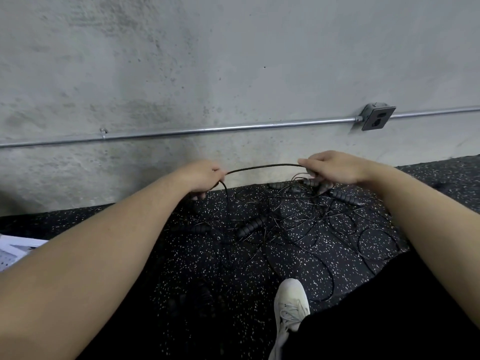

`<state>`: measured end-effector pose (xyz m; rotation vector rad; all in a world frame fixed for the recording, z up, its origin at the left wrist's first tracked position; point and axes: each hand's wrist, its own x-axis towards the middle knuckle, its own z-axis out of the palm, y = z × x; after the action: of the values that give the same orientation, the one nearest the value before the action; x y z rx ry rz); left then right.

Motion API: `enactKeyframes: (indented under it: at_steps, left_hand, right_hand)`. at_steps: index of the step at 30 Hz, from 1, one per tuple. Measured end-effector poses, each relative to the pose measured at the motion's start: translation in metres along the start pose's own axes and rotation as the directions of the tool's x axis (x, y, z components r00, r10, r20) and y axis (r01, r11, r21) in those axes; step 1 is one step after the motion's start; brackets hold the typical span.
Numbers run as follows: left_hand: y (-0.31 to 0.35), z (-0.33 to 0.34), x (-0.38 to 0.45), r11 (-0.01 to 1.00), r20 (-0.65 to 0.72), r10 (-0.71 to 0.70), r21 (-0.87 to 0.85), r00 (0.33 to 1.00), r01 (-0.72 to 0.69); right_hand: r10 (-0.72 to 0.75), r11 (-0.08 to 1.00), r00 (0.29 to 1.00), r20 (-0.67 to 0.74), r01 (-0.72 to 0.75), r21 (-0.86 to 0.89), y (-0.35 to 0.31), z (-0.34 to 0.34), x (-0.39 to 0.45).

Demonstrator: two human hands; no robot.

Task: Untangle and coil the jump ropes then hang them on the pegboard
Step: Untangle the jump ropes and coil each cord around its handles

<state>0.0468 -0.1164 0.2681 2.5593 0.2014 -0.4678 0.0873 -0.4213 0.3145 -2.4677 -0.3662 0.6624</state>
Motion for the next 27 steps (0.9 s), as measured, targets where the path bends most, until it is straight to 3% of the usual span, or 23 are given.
enactKeyframes:
  at_steps: [4,9,13,17,19,23,27]
  left_hand:
    - [0.018,0.009,-0.011,0.997,0.014,0.046,-0.065,0.999,-0.045]
    - [0.048,0.019,-0.028,0.916,0.103,0.266,-0.337,0.958,-0.218]
    - [0.066,0.022,-0.045,0.844,0.014,0.371,-0.423,0.929,-0.33]
    - [0.06,0.013,-0.046,0.825,-0.155,0.353,-0.415,0.923,-0.385]
    - [0.054,0.007,-0.044,0.795,-0.222,0.305,-0.476,0.926,-0.376]
    - [0.038,-0.001,-0.038,0.765,-0.254,0.223,-0.553,0.941,-0.33]
    - [0.027,0.0,-0.031,0.754,-0.248,0.128,-0.605,0.96,-0.257]
  right_hand:
    - [-0.079,0.997,0.989,-0.124,0.081,0.015,-0.009,-0.002,-0.012]
    - [-0.16,0.987,0.976,-0.147,0.159,-0.022,-0.029,0.005,-0.022]
    - [-0.195,0.98,0.97,-0.146,0.198,0.007,-0.042,0.01,-0.025]
    - [-0.192,0.968,0.975,-0.113,0.207,0.142,-0.045,0.01,-0.031]
    - [-0.158,0.982,0.986,-0.061,0.163,0.092,-0.04,0.007,-0.03]
    - [-0.101,0.995,0.99,0.099,0.101,0.001,-0.03,0.005,-0.027]
    - [-0.132,0.991,0.98,0.147,0.127,0.038,-0.03,0.001,-0.029]
